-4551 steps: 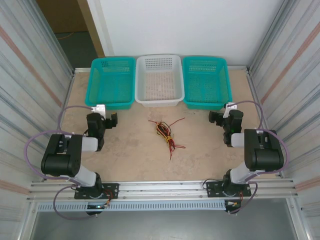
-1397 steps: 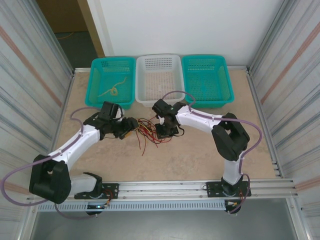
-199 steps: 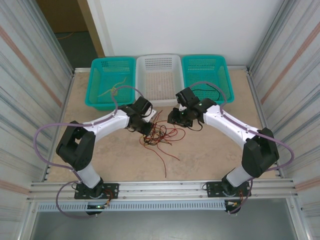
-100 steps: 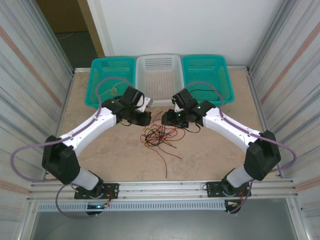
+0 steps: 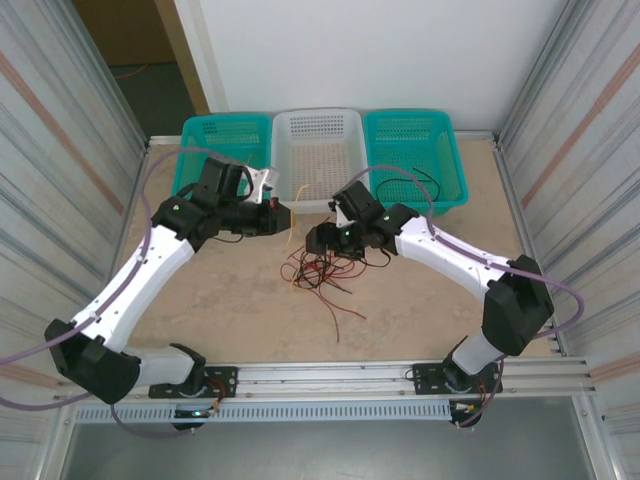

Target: Untangle the cables

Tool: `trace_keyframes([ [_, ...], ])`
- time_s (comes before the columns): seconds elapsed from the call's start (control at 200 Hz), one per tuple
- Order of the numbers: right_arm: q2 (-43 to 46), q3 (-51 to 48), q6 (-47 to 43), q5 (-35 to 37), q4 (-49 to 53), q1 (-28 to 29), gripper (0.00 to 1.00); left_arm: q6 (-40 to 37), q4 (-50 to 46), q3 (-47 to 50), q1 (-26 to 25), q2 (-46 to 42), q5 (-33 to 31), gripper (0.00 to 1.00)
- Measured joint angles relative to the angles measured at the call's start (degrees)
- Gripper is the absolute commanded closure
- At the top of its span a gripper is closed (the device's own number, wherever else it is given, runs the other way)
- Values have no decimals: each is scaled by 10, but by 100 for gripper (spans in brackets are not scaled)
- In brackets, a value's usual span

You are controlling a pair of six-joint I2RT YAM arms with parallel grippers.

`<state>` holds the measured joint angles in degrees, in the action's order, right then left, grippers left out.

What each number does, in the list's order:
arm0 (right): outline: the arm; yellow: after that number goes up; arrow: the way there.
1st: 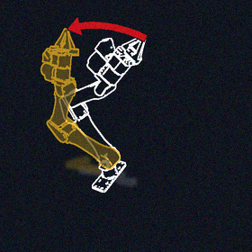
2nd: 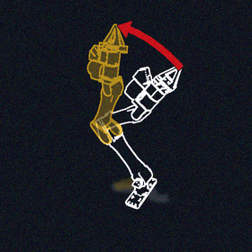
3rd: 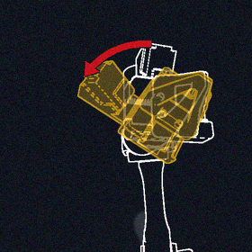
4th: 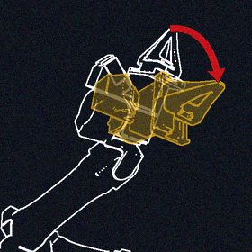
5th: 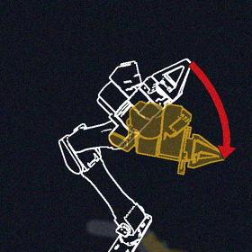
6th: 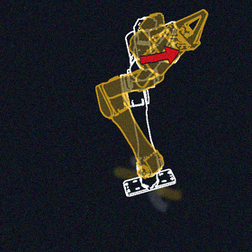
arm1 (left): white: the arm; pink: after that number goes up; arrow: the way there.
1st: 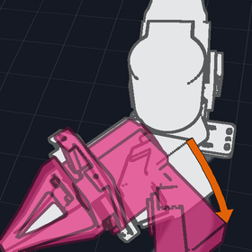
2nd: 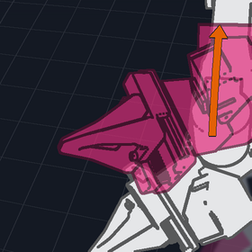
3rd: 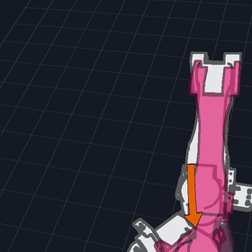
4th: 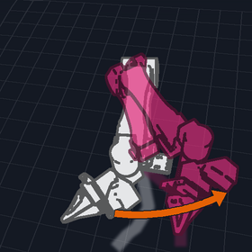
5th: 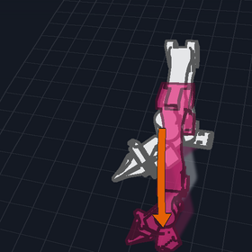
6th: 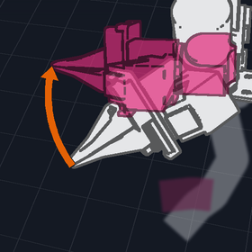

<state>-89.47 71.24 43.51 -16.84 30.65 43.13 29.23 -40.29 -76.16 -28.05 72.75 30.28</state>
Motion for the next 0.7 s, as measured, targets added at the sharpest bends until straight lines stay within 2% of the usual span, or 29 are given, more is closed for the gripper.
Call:
trace_keyframes([
  [0.17, -13, 1, 10, -13, -23, 5, 23, 55, 20, -24, 10, -23, 5, 100],
  [0.341, -24, 0, 23, -29, -54, 22, 22, 98, 45, -49, 33, -37, 21, 100],
  [0.561, -26, 0, 26, -30, -67, 29, 30, 121, 51, -65, 48, -37, 32, 100],
  [0.701, -26, 0, 26, -24, -64, 28, 53, 127, 54, -73, 66, -37, 38, 100],
])
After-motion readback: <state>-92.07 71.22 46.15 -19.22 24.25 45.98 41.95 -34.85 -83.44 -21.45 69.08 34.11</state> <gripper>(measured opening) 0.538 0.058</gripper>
